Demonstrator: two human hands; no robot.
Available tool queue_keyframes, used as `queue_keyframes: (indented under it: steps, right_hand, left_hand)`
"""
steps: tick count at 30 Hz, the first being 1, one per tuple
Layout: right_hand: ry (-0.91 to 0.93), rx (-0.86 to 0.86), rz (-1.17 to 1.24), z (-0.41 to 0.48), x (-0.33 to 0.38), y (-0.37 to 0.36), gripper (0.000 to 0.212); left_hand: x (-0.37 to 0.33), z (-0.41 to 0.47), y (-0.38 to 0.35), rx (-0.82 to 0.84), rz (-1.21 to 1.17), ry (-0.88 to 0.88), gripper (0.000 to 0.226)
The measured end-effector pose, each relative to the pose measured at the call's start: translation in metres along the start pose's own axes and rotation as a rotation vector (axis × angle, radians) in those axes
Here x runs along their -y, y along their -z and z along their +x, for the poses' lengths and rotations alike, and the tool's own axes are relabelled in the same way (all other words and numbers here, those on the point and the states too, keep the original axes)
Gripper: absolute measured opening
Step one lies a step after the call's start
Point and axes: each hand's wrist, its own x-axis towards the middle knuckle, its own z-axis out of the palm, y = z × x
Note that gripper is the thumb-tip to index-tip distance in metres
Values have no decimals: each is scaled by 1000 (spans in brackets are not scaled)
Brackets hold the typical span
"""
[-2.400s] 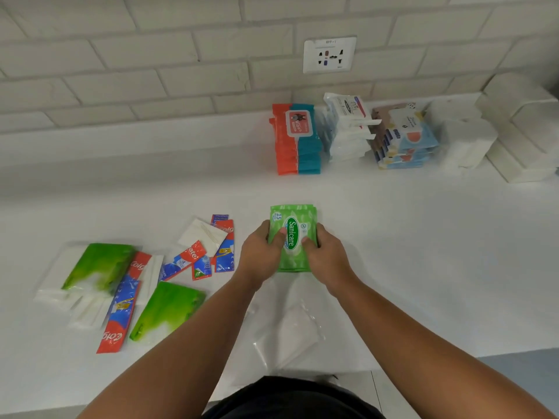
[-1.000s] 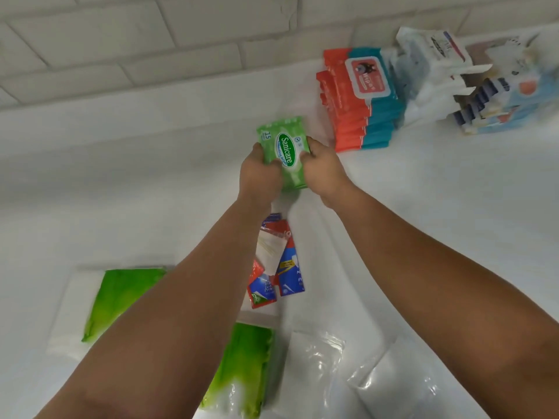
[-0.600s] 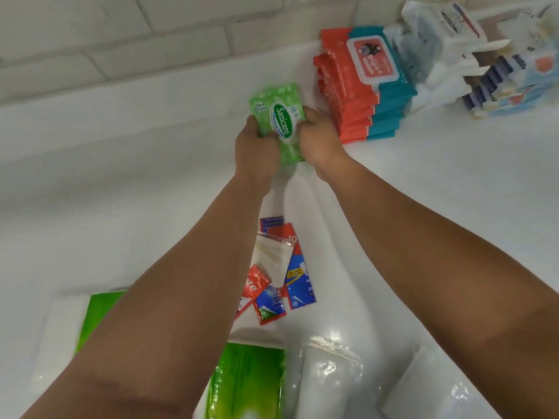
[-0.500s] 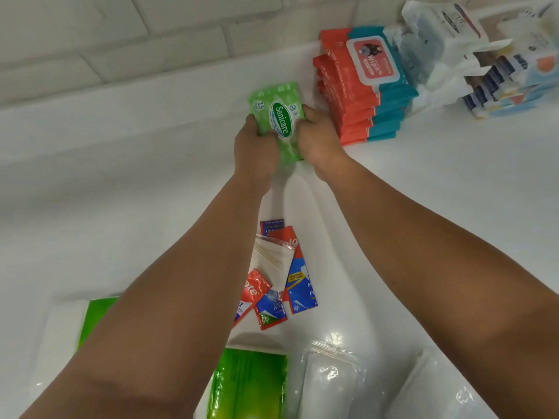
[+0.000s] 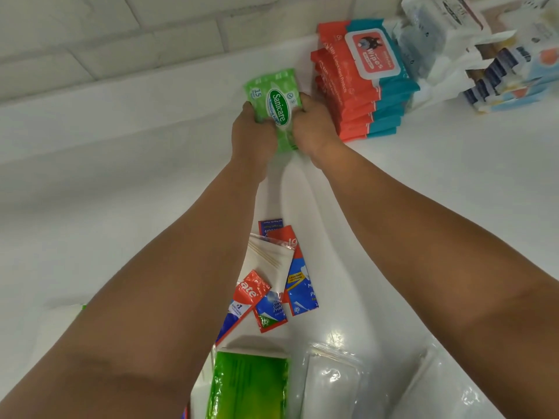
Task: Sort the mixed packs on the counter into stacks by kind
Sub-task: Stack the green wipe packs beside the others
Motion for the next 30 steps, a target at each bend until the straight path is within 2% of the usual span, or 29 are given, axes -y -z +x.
queue_keyframes:
  steps: [2,5,8,14,16,18,20,21,27,30]
  right_hand:
    - [14,6,-61,-5,7,3,39]
    - [59,5,-157,-9,13,7,35]
    - [122,2,-207,-18,19,10,41]
    - [238,32,-406,-71,38,24,50]
    - [293,53,-400,-97,38,28,46]
    - [327,80,-354,-123,36,33,44]
    - [337,124,-341,-146,32,39,42]
    - [338,148,-343,-157,29,43,40]
    - [326,322,-289,-228,4,69,31]
    - [353,430,-343,-262,-15,85,30]
  left_hand:
    - [-3,-1,4,32,29,1,31]
    - [-9,-3,12,38,82,16,6]
    - [-9,-11,20,16,70,34,30]
    - [-12,-64,35,26,140,-78,39]
    - [-12,-90,40,24,178,-127,35]
    - [-10,-116,45,34,222,-141,16]
    - [-11,-145,51,14,265,-136,42]
    - [-10,-158,54,-9,294,-143,47]
    - [1,-249,68,-93,414,-150,33]
    - [10,-296,64,-135,450,-110,25]
